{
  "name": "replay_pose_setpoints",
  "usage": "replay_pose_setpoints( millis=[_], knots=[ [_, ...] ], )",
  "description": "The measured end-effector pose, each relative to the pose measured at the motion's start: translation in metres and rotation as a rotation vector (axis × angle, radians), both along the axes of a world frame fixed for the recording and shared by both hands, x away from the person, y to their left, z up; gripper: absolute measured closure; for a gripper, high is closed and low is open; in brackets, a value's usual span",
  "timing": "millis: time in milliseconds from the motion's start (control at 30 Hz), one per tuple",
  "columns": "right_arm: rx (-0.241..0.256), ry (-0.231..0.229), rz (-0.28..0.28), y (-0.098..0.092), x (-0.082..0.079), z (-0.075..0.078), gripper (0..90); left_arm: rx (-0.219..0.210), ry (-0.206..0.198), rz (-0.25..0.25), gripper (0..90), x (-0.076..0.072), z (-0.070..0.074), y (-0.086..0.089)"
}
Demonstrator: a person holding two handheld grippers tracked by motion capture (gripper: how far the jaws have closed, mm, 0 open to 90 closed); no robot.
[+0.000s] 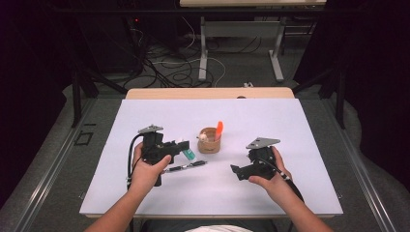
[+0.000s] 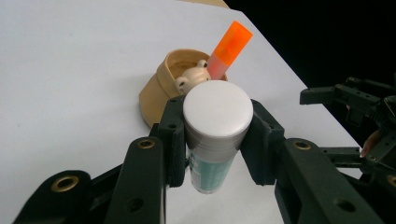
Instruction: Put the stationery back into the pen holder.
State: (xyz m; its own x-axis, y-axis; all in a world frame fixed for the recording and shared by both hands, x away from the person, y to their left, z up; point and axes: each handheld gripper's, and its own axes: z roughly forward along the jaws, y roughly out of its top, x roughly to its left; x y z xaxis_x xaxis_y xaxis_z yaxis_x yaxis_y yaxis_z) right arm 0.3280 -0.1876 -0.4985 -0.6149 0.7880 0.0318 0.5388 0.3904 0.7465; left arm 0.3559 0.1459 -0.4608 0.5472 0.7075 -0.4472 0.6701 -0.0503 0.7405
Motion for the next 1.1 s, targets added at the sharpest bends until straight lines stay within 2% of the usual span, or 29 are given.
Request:
replay_pose_setpoints(
  millis=[100, 133, 233, 400, 600, 733, 1100],
  knots=[
    [-0.029, 0.011, -0.025, -0.008, -0.001, 0.000, 0.0, 0.018, -0.007, -0.008, 64.8, 0.004, 0.006, -0.003],
    [-0.014, -0.007, -0.035, -0.010, 0.000, -0.001, 0.0, 0.021, -0.014, -0.003, 64.8, 0.006, 0.007, -0.005],
    [0.008, 0.004, -0.064, -0.015, 0.001, -0.002, 0.0, 0.032, -0.024, -0.004, 64.7, 0.010, 0.014, -0.009],
    [0.027, -0.017, -0.093, -0.017, 0.003, -0.001, 0.0, 0.040, -0.050, 0.000, 64.8, 0.018, 0.024, -0.015],
    [0.019, -0.008, -0.110, -0.020, 0.005, -0.004, 0.0, 0.059, -0.080, 0.014, 64.8, 0.028, 0.033, -0.025],
    [0.037, -0.007, -0.127, -0.021, 0.006, -0.005, 0.0, 0.068, -0.099, 0.017, 64.8, 0.033, 0.039, -0.031],
    [0.028, -0.009, -0.128, -0.022, 0.007, -0.008, 0.0, 0.091, -0.123, 0.035, 64.8, 0.050, 0.047, -0.045]
  ],
)
